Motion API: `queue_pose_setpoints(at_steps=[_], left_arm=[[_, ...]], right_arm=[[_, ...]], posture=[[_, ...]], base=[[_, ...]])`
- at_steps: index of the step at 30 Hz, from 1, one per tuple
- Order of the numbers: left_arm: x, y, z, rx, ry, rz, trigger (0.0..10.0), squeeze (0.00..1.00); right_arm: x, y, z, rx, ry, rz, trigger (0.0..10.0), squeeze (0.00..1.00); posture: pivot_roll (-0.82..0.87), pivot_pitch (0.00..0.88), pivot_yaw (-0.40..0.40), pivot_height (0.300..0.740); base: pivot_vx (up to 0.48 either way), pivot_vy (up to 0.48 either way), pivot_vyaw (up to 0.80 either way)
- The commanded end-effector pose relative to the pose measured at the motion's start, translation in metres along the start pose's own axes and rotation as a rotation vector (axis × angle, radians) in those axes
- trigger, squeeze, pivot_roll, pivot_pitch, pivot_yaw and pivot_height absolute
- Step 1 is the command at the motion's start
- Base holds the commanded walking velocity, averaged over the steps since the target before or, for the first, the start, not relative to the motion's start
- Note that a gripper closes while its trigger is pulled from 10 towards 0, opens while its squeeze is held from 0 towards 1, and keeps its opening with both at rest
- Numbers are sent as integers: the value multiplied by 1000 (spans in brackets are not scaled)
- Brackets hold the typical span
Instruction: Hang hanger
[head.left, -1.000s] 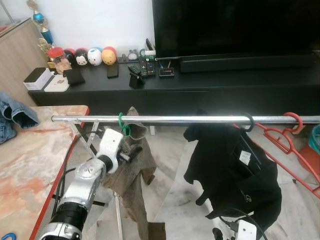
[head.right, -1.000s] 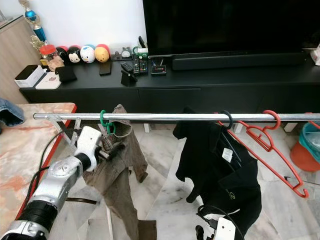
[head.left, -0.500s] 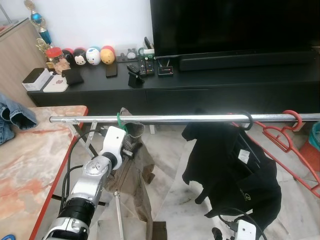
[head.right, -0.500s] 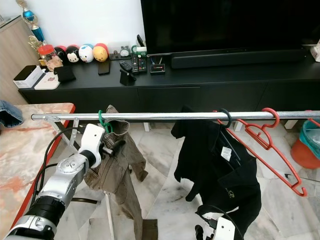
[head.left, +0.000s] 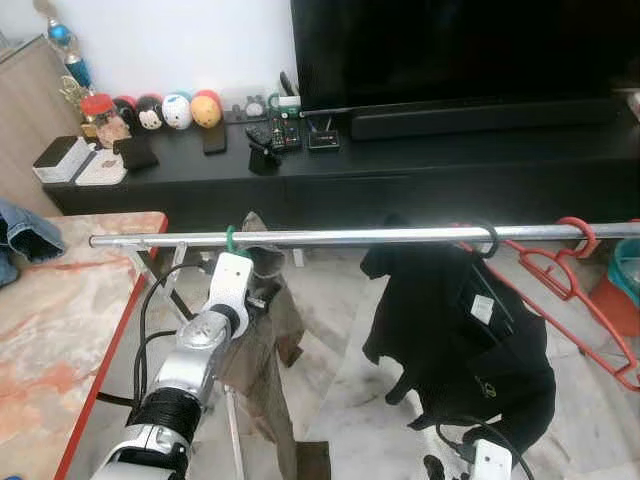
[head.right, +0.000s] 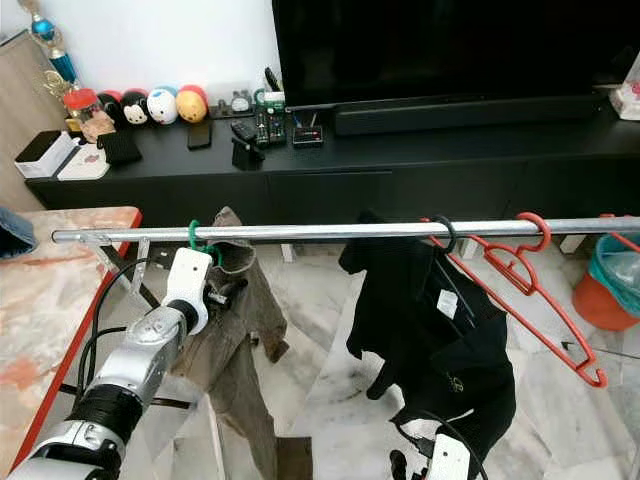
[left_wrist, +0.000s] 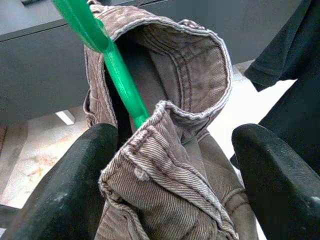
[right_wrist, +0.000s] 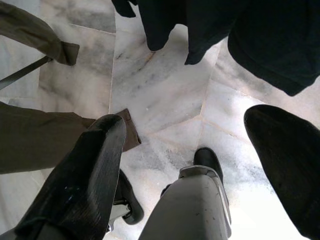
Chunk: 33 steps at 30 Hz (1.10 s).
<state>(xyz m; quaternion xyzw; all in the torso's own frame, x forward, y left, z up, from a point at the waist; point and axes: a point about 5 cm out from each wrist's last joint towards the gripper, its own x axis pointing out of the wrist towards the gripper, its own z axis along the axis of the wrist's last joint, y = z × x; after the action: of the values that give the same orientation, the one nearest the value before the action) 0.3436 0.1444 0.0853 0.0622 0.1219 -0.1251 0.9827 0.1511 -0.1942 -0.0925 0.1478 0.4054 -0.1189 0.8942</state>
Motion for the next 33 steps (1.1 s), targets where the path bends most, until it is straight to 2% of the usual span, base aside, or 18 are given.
queue_pose_setpoints(at_steps=[1, 7, 16, 33], left_arm=[[1, 1, -1, 17, 15, -5, 0, 0], [0, 6, -3, -7, 18, 4, 0, 0], [1, 8, 5, -35, -30, 21, 0, 0], [0, 7, 3, -23, -24, 19, 0, 0]], right_arm=[[-1, 2, -4, 1, 18, 8, 10000, 0], [-1, 2, -4, 1, 19, 10, 10000, 0], [-1, 2, -4, -1, 19, 10, 10000, 0], [-1, 2, -4, -3, 22, 12, 10000, 0]], posture=[[-18, 48, 94, 740], [-19, 46, 93, 740], [-18, 46, 92, 740], [-17, 45, 93, 740]], base=[[0, 0, 0], [0, 0, 0], [0, 0, 0], [0, 0, 0]])
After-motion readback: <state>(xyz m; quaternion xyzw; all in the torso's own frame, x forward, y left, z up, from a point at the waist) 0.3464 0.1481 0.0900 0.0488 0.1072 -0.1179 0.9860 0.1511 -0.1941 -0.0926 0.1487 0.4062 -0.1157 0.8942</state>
